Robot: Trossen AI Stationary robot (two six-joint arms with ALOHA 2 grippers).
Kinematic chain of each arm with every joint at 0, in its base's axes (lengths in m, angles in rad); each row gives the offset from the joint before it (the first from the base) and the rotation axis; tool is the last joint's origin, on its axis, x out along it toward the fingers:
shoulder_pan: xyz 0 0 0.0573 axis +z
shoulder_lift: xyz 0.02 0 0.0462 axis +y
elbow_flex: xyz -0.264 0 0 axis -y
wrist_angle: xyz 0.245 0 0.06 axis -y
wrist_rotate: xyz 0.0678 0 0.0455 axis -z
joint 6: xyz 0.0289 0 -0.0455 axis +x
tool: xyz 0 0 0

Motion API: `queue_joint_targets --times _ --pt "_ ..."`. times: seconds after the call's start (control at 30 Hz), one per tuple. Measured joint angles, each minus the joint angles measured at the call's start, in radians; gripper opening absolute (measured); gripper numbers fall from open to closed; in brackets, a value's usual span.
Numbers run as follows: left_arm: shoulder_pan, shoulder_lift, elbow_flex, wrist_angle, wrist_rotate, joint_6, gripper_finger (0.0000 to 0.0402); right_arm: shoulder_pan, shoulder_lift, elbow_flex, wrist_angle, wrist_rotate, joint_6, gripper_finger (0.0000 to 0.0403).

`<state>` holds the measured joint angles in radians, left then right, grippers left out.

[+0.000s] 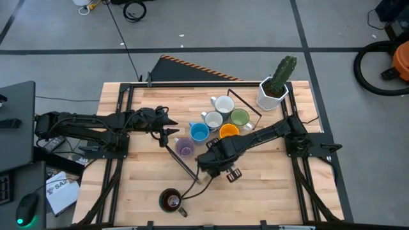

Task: Place coffee mugs
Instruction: Put the purple mug on the shelf aligned with the light blue mug

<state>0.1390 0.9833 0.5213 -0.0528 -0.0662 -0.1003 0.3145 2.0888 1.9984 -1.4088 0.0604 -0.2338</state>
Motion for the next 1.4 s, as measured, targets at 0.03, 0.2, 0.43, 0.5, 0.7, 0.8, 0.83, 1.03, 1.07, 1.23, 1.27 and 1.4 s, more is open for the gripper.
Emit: queue_joint_targets --times 0.03,0.2,0.43,0.5,0.7,0.8,0.83,1.03,1.07,1.23,1.27,1.4 --pt "0.000 0.000 0.000 0.000 0.000 -0.001 0.0162 -0.004 0.000 -0.004 0.003 -0.006 -0.013 0.0047" --pt "0.000 0.000 0.000 -0.004 0.000 -0.026 0.0162 -0.029 -0.020 -0.042 0.071 -0.039 -0.060 0.0047" --pt "-0.003 0.000 0.000 -0.005 0.000 -0.028 0.0162 -0.052 -0.042 -0.071 0.100 -0.017 -0.096 0.0047" --pt "-0.003 0.000 0.000 -0.005 0.000 -0.029 0.0162 -0.060 -0.042 -0.071 0.105 -0.022 -0.113 0.0047" --pt "-0.003 0.000 0.000 -0.005 0.000 -0.046 0.0162 -0.092 -0.042 -0.071 0.105 -0.029 -0.129 0.0047" --pt "-0.003 0.000 0.000 -0.005 0.000 -0.045 0.0162 -0.109 -0.042 -0.071 0.104 -0.036 -0.129 0.0047" --pt "-0.003 0.000 0.000 -0.005 0.000 -0.045 0.0162 -0.114 -0.042 -0.071 0.101 -0.036 -0.129 0.0047" --pt "-0.003 0.000 0.000 -0.005 0.000 -0.044 0.0162 -0.134 -0.042 -0.071 0.085 -0.064 -0.125 0.0047" --pt "-0.003 0.000 0.000 -0.005 0.000 -0.044 0.0162 -0.135 -0.042 -0.071 0.085 -0.064 -0.126 0.0047" --pt "-0.003 0.000 0.000 -0.005 0.000 -0.044 0.0162 -0.142 -0.042 -0.071 0.081 -0.064 -0.125 0.0047" --pt "-0.003 0.000 0.000 -0.005 0.000 -0.044 0.0162 -0.142 -0.042 -0.071 0.081 -0.064 -0.125 0.0047" --pt "-0.003 0.000 0.000 -0.005 0.000 -0.043 0.0162 -0.143 -0.042 -0.071 0.080 -0.064 -0.123 0.0047"
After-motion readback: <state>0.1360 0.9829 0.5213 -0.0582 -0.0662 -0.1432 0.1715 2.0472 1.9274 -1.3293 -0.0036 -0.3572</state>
